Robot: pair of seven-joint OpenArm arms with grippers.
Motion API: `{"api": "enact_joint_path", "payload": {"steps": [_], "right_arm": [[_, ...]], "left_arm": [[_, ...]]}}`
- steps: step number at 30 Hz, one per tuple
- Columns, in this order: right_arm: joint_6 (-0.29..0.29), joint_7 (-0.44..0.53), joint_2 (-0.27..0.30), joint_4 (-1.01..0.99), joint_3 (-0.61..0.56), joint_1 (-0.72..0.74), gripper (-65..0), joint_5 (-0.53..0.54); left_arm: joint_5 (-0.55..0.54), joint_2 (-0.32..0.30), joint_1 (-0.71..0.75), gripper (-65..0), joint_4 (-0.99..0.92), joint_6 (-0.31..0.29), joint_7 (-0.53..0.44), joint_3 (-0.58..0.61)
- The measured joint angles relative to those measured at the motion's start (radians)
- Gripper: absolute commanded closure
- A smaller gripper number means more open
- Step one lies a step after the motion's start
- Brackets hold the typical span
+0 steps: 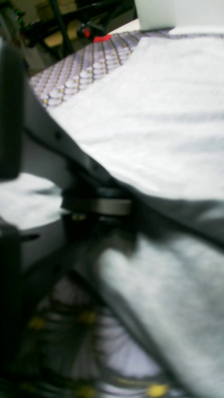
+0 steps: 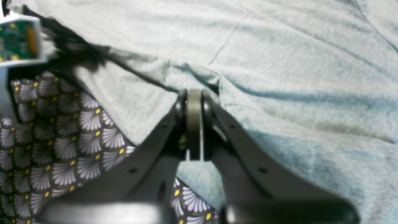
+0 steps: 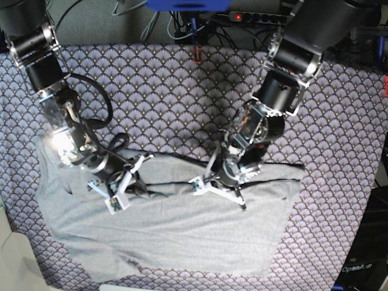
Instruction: Fold the T-shirt properly
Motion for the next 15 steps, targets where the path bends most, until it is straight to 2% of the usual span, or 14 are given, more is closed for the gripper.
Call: {"api": "enact_joint_path", "payload": {"steps": [3, 5, 8, 9, 15], "right_arm": [[0.000, -0.011, 0.000, 0.000, 0.000, 0.000, 0.0, 0.000], [0.000, -0.027, 0.000, -0.001, 0.000, -0.001, 0.0, 0.000], [0.000, -0.026, 0.000, -0.001, 0.000, 0.000, 0.0, -0.001], [0.000, -0.026, 0.000, -0.001, 0.000, 0.000, 0.0, 0.000], [0.000, -0.027, 0.000, -0.001, 0.000, -0.018, 0.0, 0.000]], "left_arm": [[-0.004, 0.016, -0.002, 0.0, -0.006, 0.122, -0.052, -0.041], [-0.004, 0.041, -0.019, 0.0, -0.005, 0.232, -0.092, -0.107], [0.000, 0.071, -0.077, 0.0, -0.002, 0.347, -0.138, -0.201], [0.000, 0.071, -0.092, 0.0, -0.001, 0.364, -0.137, -0.216], [0.009, 0.060, -0.065, 0.0, 0.024, 0.349, -0.127, -0.235]]}}
